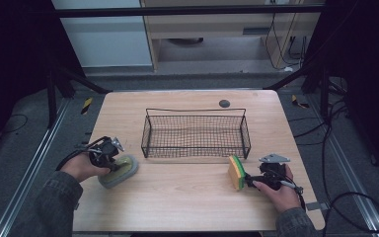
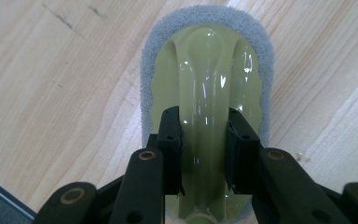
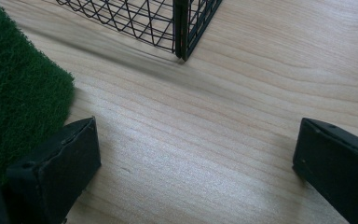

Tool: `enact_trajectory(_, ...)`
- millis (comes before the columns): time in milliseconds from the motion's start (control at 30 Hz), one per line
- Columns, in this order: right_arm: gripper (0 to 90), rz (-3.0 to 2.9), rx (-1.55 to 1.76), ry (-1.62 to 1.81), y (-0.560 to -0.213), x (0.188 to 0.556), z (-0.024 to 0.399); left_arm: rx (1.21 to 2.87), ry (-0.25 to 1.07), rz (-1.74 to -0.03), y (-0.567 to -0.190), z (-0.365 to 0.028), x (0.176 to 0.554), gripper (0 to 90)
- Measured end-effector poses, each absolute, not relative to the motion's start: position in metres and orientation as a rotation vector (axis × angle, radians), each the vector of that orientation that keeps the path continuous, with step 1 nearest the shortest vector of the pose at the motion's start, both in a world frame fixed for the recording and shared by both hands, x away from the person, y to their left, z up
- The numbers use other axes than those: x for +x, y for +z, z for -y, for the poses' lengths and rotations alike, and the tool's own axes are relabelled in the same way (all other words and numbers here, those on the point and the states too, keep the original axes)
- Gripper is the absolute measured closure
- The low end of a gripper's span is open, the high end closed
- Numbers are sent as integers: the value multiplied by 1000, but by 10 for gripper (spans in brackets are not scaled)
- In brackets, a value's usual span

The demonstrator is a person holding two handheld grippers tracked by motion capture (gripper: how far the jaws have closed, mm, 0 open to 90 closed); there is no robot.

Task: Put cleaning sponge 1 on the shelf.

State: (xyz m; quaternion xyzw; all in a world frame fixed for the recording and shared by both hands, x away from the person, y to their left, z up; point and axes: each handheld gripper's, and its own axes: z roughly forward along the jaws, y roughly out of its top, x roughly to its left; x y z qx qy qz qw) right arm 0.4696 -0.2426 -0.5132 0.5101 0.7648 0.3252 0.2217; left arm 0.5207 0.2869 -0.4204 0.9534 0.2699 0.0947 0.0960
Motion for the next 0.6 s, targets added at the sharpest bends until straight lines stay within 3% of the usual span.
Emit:
enact_trajectory(300,8,-2114,1414,900,-513,470,242,2727,436,-675,-382,-289,489,710)
enact_trajectory(600,8,-2116,1413,903,-513,470,242,2722,505,-614,-361,-283,486,710)
